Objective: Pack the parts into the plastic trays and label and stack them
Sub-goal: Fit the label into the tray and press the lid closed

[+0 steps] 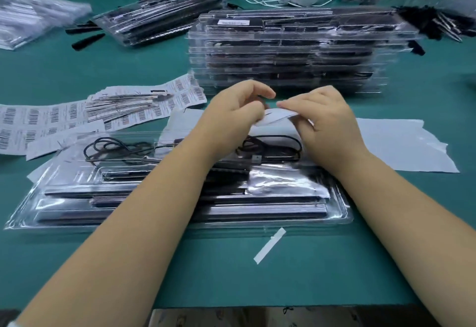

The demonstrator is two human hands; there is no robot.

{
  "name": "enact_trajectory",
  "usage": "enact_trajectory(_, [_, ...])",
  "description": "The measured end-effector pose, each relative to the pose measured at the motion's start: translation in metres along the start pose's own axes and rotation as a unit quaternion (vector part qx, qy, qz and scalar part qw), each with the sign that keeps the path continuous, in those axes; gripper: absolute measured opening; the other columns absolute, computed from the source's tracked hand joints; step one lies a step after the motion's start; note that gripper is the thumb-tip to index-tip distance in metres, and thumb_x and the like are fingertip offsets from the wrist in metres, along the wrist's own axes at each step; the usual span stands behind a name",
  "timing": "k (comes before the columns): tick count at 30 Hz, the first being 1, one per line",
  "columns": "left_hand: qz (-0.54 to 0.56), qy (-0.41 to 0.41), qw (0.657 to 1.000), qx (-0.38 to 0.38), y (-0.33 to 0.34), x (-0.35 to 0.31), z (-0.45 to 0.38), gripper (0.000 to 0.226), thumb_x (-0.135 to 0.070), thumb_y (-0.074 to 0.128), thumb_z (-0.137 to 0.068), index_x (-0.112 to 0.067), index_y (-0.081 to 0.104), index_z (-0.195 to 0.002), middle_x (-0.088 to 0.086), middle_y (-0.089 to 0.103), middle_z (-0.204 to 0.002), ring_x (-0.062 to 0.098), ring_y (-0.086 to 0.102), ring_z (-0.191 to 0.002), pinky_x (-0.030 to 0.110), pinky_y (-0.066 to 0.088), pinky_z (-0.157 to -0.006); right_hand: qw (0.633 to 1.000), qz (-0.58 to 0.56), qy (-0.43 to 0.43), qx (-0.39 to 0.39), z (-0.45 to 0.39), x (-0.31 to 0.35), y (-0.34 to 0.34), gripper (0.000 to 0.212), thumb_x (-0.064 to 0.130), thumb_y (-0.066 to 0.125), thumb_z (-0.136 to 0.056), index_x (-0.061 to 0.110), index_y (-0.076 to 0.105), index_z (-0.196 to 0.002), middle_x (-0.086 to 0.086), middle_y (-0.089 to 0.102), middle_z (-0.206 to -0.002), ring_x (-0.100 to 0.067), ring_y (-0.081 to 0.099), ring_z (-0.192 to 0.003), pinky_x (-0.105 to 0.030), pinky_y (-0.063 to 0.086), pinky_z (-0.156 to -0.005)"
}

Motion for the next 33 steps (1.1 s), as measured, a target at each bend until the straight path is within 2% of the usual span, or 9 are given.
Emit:
enact_trajectory(4, [-0.224, -0.028, 0.971, 0.076, 0.006, 0.013, -0.001, 0.024, -0.028, 0.048, -0.093, -0.018, 0.07, -0.092, -0.011, 0.064, -0.086, 0.011, 0.056, -0.088, 0.024, 0.045, -0.078, 0.992, -0.005, 0.121, 0.044, 0.003, -0.025, 0.01, 0.034, -0.003, 0.045, -0.092, 0.007, 0.064, -0.118, -0.01, 0.065, -0.114, -0.034, 0.048, -0.108, -0.022, 0.026, -0.087])
enact_trajectory(6, [-0.22, -0.05, 0.97, 0.091, 0.007, 0.016, 0.0, 0.026, -0.026, 0.047, -0.093, -0.014, 0.07, -0.089, 0.002, 0.068, -0.095, 0.017, 0.059, -0.092, 0.031, 0.047, -0.084, 0.986, -0.047, 0.158, 0.031, 0.004, -0.031, 0.011, 0.033, 0.001, 0.043, -0.094, 0.011, 0.061, -0.12, -0.002, 0.063, -0.101, -0.029, 0.046, -0.103, -0.018, 0.029, -0.076])
enact_trajectory(9, [-0.222, -0.033, 0.97, 0.089, 0.006, 0.015, 0.001, 0.02, -0.024, 0.056, -0.087, -0.029, 0.073, -0.095, -0.021, 0.065, -0.087, -0.006, 0.058, -0.079, 0.007, 0.043, -0.071, 0.966, -0.12, 0.23, -0.008, 0.007, -0.044, 0.006, 0.021, 0.013, 0.045, -0.095, 0.017, 0.053, -0.115, -0.001, 0.057, -0.091, -0.021, 0.05, -0.087, -0.01, 0.031, -0.055])
enact_trajectory(12, [-0.246, 0.024, 0.966, 0.075, 0.008, 0.009, 0.001, 0.014, -0.035, 0.067, -0.085, -0.032, 0.073, -0.096, -0.026, 0.059, -0.081, -0.011, 0.051, -0.076, 0.001, 0.035, -0.066, 0.927, -0.21, 0.297, -0.094, 0.01, -0.061, -0.01, 0.019, 0.015, 0.054, -0.091, 0.023, 0.043, -0.105, 0.004, 0.062, -0.095, -0.008, 0.058, -0.081, -0.009, 0.043, -0.065])
enact_trajectory(14, [-0.258, 0.062, 0.962, 0.058, 0.008, 0.003, 0.002, 0.015, -0.038, 0.069, -0.083, -0.031, 0.075, -0.096, -0.019, 0.06, -0.086, -0.004, 0.05, -0.081, 0.01, 0.036, -0.073, 0.893, -0.266, 0.346, -0.108, 0.013, -0.072, -0.013, 0.013, 0.017, 0.055, -0.091, 0.028, 0.049, -0.096, 0.008, 0.067, -0.09, -0.009, 0.063, -0.079, -0.023, 0.052, -0.07])
enact_trajectory(18, [-0.227, 0.084, 0.969, 0.048, 0.007, -0.002, 0.002, 0.003, -0.031, 0.071, -0.082, -0.032, 0.073, -0.084, -0.016, 0.062, -0.084, 0.001, 0.053, -0.079, 0.015, 0.039, -0.071, 0.86, -0.302, 0.408, -0.04, 0.019, -0.087, -0.006, 0.023, 0.018, 0.052, -0.093, 0.033, 0.066, -0.084, 0.017, 0.069, -0.076, -0.001, 0.059, -0.065, -0.027, 0.052, -0.066])
enact_trajectory(24, [-0.226, 0.051, 0.971, 0.067, 0.015, 0.004, 0.0, 0.011, -0.028, 0.053, -0.095, -0.032, 0.058, -0.086, -0.02, 0.061, -0.08, -0.008, 0.052, -0.07, 0.017, 0.04, -0.065, 0.788, -0.395, 0.466, 0.08, 0.029, -0.092, 0.009, 0.008, 0.014, 0.071, -0.082, 0.022, 0.073, -0.081, 0.003, 0.069, -0.072, -0.013, 0.057, -0.059, -0.026, 0.049, -0.055])
enact_trajectory(28, [-0.244, 0.076, 0.965, 0.057, 0.014, 0.0, 0.002, 0.01, -0.026, 0.051, -0.095, -0.028, 0.058, -0.088, -0.016, 0.061, -0.083, 0.007, 0.053, -0.08, 0.023, 0.039, -0.071, 0.776, -0.397, 0.474, 0.128, 0.03, -0.09, 0.011, 0.008, 0.009, 0.072, -0.077, 0.016, 0.071, -0.075, 0.006, 0.068, -0.062, -0.007, 0.062, -0.054, -0.018, 0.054, -0.054])
enact_trajectory(33, [-0.27, 0.093, 0.956, 0.068, 0.017, -0.003, 0.002, 0.011, -0.023, 0.05, -0.096, -0.027, 0.055, -0.087, -0.026, 0.05, -0.08, 0.007, 0.047, -0.088, 0.025, 0.036, -0.078, 0.798, -0.359, 0.458, 0.154, 0.03, -0.092, 0.0, 0.017, 0.001, 0.062, -0.086, 0.015, 0.07, -0.079, 0.001, 0.066, -0.061, -0.01, 0.061, -0.052, -0.029, 0.058, -0.059])
Point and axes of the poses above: each hand's wrist, its own z-axis away from the middle knuckle, its own y-axis out of the palm, x = y × z, the point moved 8 cm from there along -z, towards the middle knuckle
